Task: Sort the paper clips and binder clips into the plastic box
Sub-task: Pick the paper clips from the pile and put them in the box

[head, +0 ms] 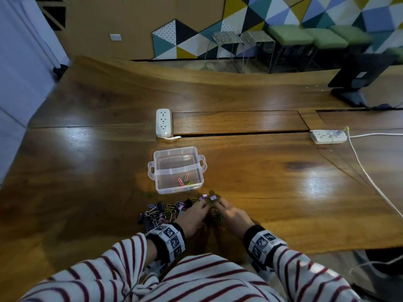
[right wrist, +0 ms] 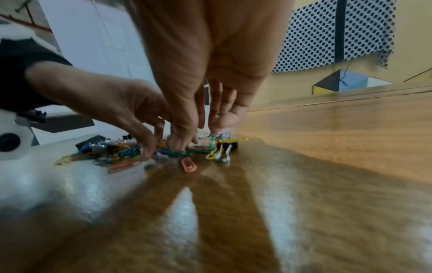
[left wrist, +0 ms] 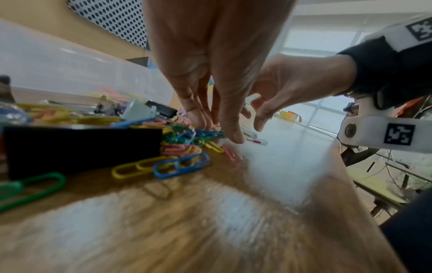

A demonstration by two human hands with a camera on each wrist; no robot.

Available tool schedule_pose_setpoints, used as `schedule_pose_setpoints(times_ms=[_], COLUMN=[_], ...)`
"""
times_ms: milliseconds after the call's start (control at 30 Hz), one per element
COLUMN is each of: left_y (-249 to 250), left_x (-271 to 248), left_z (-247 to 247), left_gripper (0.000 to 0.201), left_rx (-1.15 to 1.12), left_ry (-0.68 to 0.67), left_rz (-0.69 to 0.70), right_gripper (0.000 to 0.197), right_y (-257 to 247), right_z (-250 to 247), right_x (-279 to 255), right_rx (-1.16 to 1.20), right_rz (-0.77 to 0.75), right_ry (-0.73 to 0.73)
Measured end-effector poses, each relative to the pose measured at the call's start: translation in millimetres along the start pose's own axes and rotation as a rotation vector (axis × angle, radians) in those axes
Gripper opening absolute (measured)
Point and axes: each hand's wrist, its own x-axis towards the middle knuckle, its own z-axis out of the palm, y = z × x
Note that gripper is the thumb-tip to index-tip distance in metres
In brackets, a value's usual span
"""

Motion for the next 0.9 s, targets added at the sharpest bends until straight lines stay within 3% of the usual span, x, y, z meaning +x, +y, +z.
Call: schedule_pose_setpoints(times_ms=[200, 567, 700, 800, 900], left_y=[1.4, -0.8, -0.5, -3.0, -7.7], left_x=[8.5, 12.5, 16.0, 16.7, 14.9], left_z=[0.1, -5.7, -8.8, -10.9, -22.6], left_gripper=[0.047, 0.038, 0.027, 0.022, 0.016], left_rx=[-0.051, -0.041, -0.037, -0.090, -0.372], left_ry=[0.116, 0.056, 0.040, 0.041, 0.105], left_rz=[-0.054, -0.037, -0.019, -0.026, -0.040], right_gripper=[0.046, 0.042, 0.010, 0.027, 0.022], right_y=[5.6, 8.6, 12.8, 22.9, 26.2], right_z=[2.2, -5.7, -11.8, -14.2, -18.5], right_x=[13.3, 22.9, 19.0, 14.3, 9.6], right_rx=[-0.017, -0.058, 0.285, 0.607, 0.893], right_rz=[0.035, 0.109, 0.217, 0.240, 0.283], right_ry=[-0.027, -0.139, -0.012, 0.124, 0.182])
